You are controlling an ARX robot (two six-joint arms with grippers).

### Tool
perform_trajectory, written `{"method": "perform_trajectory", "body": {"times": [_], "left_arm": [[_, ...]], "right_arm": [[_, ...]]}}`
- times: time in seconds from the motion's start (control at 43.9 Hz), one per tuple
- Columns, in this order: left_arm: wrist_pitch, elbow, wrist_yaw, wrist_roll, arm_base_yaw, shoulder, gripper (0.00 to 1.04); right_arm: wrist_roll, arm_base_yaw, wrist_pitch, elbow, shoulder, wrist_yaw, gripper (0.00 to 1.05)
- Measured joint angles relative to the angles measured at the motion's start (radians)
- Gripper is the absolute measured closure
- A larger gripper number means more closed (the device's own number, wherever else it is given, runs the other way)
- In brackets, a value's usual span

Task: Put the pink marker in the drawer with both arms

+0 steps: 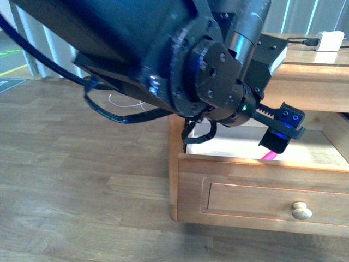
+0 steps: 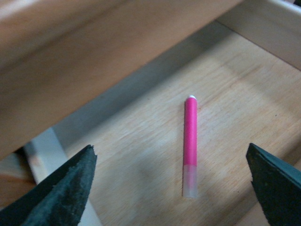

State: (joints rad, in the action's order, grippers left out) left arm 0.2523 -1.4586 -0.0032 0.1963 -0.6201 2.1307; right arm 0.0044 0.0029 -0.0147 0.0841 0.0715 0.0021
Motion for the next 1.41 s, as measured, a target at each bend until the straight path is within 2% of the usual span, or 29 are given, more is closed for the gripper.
{"method": "perform_trajectory", "body": {"times": [0.046, 0.114, 0.364, 0.432, 0.569, 0.796, 0.956, 1.092, 1.388, 1.411], "left_arm": [[0.025, 0.044, -0.008, -0.01, 0.009, -0.048, 0.04], [0.06, 0.116, -0.026, -0.027, 0.03, -0.126, 0.07], [0.146, 0.361, -0.095, -0.052, 0.127, -0.391, 0.06], [0.204, 0.481, -0.132, -0.038, 0.17, -0.525, 0.06], [0.203, 0.662, -0.137, -0.052, 0.226, -0.778, 0.06], [0.094, 0.909, -0.175, -0.136, 0.283, -1.138, 0.06], [-0.124, 1.077, -0.26, -0.28, 0.283, -1.481, 0.06], [-0.253, 1.143, -0.278, -0.399, 0.306, -1.664, 0.06], [-0.266, 1.163, -0.274, -0.464, 0.333, -1.715, 0.06], [-0.229, 1.178, -0.272, -0.43, 0.339, -1.725, 0.1]], "right_arm": [[0.0, 0.0, 0.0, 0.0, 0.0, 0.0, 0.09], [0.0, 0.0, 0.0, 0.0, 0.0, 0.0, 0.09], [0.0, 0.0, 0.0, 0.0, 0.0, 0.0, 0.09], [0.0, 0.0, 0.0, 0.0, 0.0, 0.0, 0.09], [0.0, 0.0, 0.0, 0.0, 0.0, 0.0, 0.09], [0.0, 0.0, 0.0, 0.0, 0.0, 0.0, 0.09], [0.0, 0.0, 0.0, 0.0, 0.0, 0.0, 0.09], [0.0, 0.0, 0.0, 0.0, 0.0, 0.0, 0.09], [0.0, 0.0, 0.0, 0.0, 0.0, 0.0, 0.09], [0.0, 0.0, 0.0, 0.0, 0.0, 0.0, 0.09]]}}
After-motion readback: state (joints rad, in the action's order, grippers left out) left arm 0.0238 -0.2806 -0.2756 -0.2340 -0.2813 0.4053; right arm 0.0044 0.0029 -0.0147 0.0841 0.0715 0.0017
